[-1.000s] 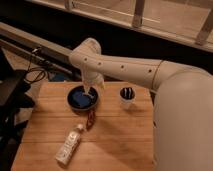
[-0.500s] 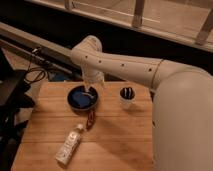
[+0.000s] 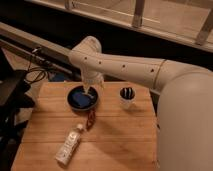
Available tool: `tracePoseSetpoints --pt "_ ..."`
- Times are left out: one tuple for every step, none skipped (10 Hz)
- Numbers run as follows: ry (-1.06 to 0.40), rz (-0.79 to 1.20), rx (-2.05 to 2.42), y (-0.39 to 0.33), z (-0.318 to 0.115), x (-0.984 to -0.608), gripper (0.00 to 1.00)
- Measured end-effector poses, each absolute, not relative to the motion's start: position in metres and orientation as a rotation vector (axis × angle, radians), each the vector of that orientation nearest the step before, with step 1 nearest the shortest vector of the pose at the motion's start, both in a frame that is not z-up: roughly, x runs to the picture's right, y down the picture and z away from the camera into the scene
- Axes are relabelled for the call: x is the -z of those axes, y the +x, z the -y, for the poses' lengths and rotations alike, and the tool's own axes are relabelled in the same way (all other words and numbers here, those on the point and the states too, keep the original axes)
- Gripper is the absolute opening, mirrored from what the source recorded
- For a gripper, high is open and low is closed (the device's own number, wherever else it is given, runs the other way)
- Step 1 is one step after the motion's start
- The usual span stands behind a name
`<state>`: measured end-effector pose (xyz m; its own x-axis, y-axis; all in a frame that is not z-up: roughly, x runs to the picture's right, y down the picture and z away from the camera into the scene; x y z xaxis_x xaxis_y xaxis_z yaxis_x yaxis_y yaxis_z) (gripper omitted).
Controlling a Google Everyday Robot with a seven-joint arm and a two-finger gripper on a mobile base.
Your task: Move the arm in a circular motion
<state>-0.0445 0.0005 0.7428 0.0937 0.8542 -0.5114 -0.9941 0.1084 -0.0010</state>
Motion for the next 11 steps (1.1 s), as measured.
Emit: tracePoseSetpoints --pt "-0.388 -0.435 -1.426 -0.042 0.000 -0.740 0.60" --pt "-0.387 -0.435 -1.427 -0.040 0.001 -0.739 0.55" --pt "-0.380 -0.433 -1.430 -0.041 0.002 -0.741 0.45" --pt "-0.373 -0.432 -1.448 -0.044 0.006 -0.743 0.36" --pt "-0.367 -0.428 -1.491 -0.040 0.012 -0.745 0.23" --pt "-0.362 -0.436 -1.519 -0.031 0.013 -0.745 0.15" --pt "-0.357 -0.439 -1.551 -0.019 0.015 -0.746 0.06" --pt "-0.358 -0.449 -1.606 0.004 0.016 -0.747 0.00" --pt "-0.354 -0.465 -1.649 0.029 0.015 -0.749 0.00" --pt "-0.352 -0.479 -1.686 0.049 0.014 -0.750 0.00" --pt "-0.348 -0.508 -1.757 0.087 0.011 -0.751 0.00"
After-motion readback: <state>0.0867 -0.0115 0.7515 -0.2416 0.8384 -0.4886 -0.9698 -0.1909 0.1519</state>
